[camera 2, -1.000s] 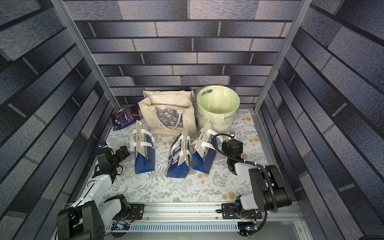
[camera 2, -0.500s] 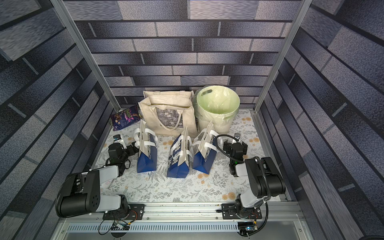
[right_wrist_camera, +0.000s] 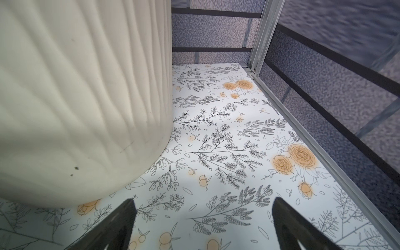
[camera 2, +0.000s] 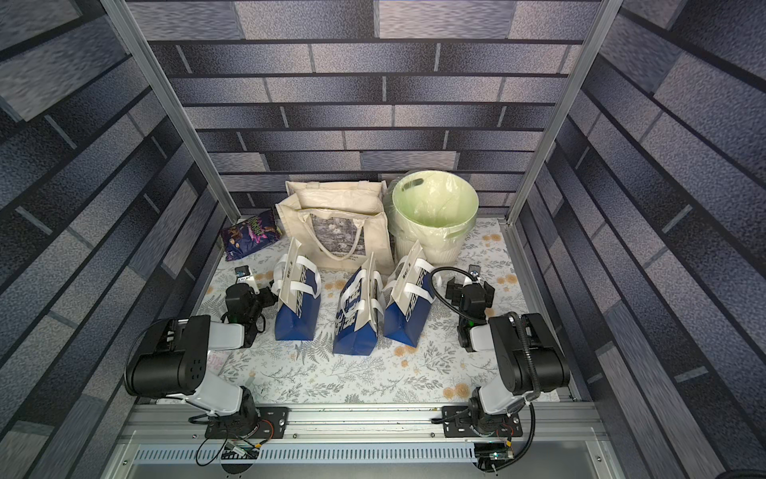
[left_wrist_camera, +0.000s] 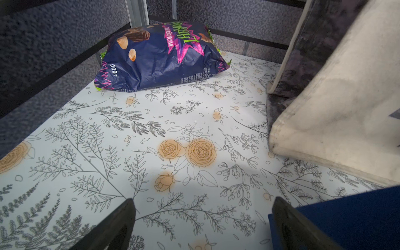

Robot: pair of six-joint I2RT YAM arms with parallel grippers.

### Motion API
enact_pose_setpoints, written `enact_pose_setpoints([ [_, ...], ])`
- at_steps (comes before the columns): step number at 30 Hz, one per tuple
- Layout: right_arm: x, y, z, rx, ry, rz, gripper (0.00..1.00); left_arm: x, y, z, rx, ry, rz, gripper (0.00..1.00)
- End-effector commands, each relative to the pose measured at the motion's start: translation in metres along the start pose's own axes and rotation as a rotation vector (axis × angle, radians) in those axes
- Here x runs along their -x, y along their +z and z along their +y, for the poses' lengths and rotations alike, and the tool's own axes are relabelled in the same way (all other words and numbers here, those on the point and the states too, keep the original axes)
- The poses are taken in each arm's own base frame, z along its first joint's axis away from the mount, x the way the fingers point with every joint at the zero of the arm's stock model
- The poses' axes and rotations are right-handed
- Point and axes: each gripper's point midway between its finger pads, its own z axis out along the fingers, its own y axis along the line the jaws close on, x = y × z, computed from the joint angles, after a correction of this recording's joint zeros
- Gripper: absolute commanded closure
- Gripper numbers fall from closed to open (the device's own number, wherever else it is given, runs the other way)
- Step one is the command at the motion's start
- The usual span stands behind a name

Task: Shred takeout receipts and throw away
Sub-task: Reset both arms

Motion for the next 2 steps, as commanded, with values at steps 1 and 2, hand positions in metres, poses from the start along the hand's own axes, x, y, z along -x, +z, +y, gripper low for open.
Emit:
enact_pose_setpoints([
  [1,0.0115,-0.0002,-0.0014,0.001,0.031,-0.039,0.00,0.0152,0.0013,0.0008,0.017,0.023,-0.048,0.00],
  [2,0.0117,0.0000,-0.0016,0.000,0.029,-0.042,0.00,0.0148,0.0011,0.0012,0.019,0.022,-0.044,0.00],
])
